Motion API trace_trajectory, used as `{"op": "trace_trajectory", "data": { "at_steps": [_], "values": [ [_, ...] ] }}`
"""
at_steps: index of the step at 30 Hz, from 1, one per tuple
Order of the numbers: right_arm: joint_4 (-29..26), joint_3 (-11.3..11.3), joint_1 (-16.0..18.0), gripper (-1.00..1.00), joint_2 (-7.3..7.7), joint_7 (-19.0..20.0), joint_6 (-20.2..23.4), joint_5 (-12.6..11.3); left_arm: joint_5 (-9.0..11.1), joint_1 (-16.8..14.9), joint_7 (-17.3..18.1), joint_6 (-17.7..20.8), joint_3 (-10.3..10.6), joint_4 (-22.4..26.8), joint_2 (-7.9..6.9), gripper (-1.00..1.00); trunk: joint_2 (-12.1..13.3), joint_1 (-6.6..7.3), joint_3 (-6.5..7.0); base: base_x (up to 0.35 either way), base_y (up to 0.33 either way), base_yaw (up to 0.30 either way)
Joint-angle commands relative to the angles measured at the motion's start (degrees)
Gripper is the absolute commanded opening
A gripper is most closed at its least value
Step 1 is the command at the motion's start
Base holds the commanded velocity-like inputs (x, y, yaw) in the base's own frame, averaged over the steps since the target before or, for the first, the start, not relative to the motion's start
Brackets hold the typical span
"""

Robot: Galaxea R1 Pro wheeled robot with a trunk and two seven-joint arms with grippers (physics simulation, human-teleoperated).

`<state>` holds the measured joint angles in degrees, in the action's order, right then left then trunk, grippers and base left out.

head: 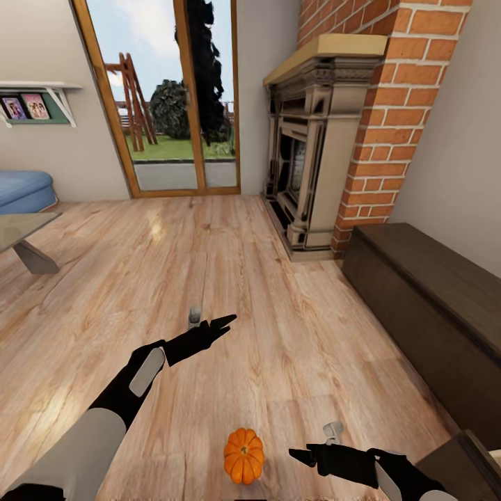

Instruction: Place each of the two pumpkins and all three candles from the living room inside a cabinet in the living room (use any cabinet), then make sure every cabinet is closed, and position the cauldron so it is next to a table in the living room.

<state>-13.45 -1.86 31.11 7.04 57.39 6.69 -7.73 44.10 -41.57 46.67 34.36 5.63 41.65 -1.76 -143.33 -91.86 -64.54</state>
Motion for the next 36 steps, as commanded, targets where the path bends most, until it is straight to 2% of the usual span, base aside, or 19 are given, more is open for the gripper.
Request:
{"op": "trace_trajectory", "data": {
  "at_steps": [1, 25, 36],
  "values": [
    [0.0, 0.0, 0.0, 1.0, -0.01, 0.0, 0.0, 0.0, 0.0, 0.0, 0.0, 0.0, 0.0, 0.0, 0.0, 1.0, 0.0, -0.02, -0.23, 0.0, 0.0, 0.0],
    [-0.2, -0.2, 0.0, 1.0, -0.1, 0.3, -0.4, 0.3, 0.0, 0.0, 0.0, -0.1, 0.0, -0.1, 0.0, 1.0, -0.3, -0.64, -5.55, 0.0, 0.0, 0.0],
    [-2.1, -0.2, 0.0, 1.0, -0.1, 0.3, -0.3, 0.3, 0.1, 0.0, 0.0, -0.1, -0.1, -0.2, -0.09, 1.0, -0.3, -0.64, -5.55, 0.0, 0.0, 0.0]
  ]
}}
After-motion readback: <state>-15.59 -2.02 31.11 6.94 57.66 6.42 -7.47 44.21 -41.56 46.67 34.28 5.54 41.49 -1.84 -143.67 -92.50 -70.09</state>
